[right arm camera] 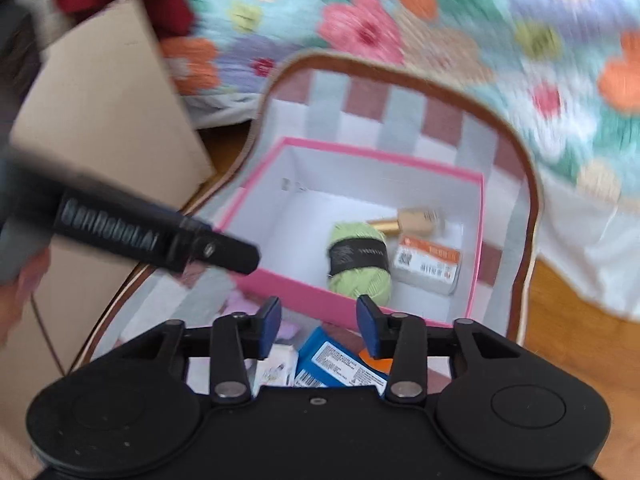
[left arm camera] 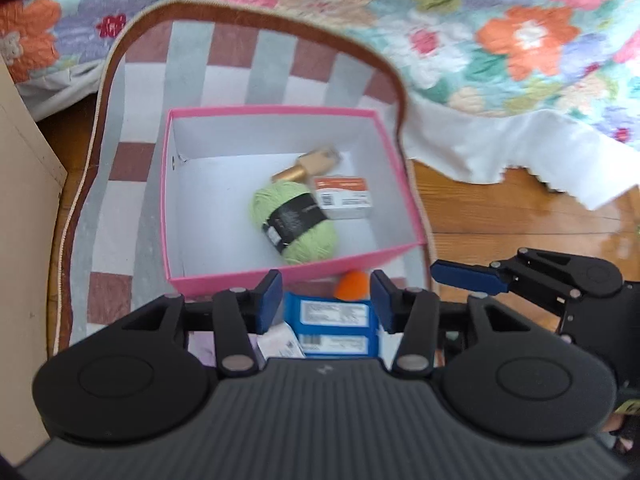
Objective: Organize objects
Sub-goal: 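Open the left tool to release the yarn ball and withdraw, then move the left tool down to the white wet-wipes pack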
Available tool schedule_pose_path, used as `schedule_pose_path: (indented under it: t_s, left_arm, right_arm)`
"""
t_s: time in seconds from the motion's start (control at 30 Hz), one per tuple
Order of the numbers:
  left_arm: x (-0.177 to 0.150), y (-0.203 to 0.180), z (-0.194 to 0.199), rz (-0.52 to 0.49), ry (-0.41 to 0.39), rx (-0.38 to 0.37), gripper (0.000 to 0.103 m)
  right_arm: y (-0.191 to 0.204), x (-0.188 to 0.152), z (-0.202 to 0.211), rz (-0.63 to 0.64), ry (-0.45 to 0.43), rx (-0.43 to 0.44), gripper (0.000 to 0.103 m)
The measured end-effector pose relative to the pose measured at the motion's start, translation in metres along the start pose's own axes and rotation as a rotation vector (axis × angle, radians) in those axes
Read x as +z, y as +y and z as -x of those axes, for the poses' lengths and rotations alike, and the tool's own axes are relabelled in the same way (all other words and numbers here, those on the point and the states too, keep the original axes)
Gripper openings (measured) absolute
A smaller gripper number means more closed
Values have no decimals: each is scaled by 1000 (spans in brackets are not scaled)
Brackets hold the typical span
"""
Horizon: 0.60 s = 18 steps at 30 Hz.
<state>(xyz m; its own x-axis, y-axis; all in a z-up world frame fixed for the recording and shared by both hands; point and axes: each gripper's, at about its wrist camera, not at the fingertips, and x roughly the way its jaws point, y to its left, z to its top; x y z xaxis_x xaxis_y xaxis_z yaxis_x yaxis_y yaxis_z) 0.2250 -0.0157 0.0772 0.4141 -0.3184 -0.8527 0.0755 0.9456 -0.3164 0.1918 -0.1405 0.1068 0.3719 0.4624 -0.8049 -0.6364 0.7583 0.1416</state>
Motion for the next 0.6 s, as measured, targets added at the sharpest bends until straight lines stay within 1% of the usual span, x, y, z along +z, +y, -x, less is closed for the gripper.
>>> schedule_pose_path:
  t_s: [0.03,0.07,0.13,0.2,0.23,0.3,0.37,0.43,0.6]
  left_arm:
    - [-2,-3,11,-13,2,-5,56]
    - [-3,-6,20,-23,4,-4,56]
    - [-9,-11,37,-47,4,-13,58]
    - [-16,-13,47,-55,24,-35,59]
    - [-20,-13,51,-48,35,-38,59]
    - [-31,-12,55,-60,51,-33,59]
    - [-42,-10,56,-77,58,-16,59]
    - [-52,-7,51,-92,72,-17,60]
    - [-69,12,17,-75,135,-2,60]
  right_arm:
    - [8,-1,12,28,-12,-1,56]
    - [14,-2,23,46,-18,3,59]
    - [25,-3,40,53,-19,43,61]
    - [36,-6,52,71,-28,65,63]
    - [43,-9,56,94,-29,69,64]
    - [57,-17,60,146,-44,38,64]
    - [68,-28,61,198,-47,47,65]
    - [72,-40,56,200,-38,77,67]
    - [70,-68,31,136,-5,128,68]
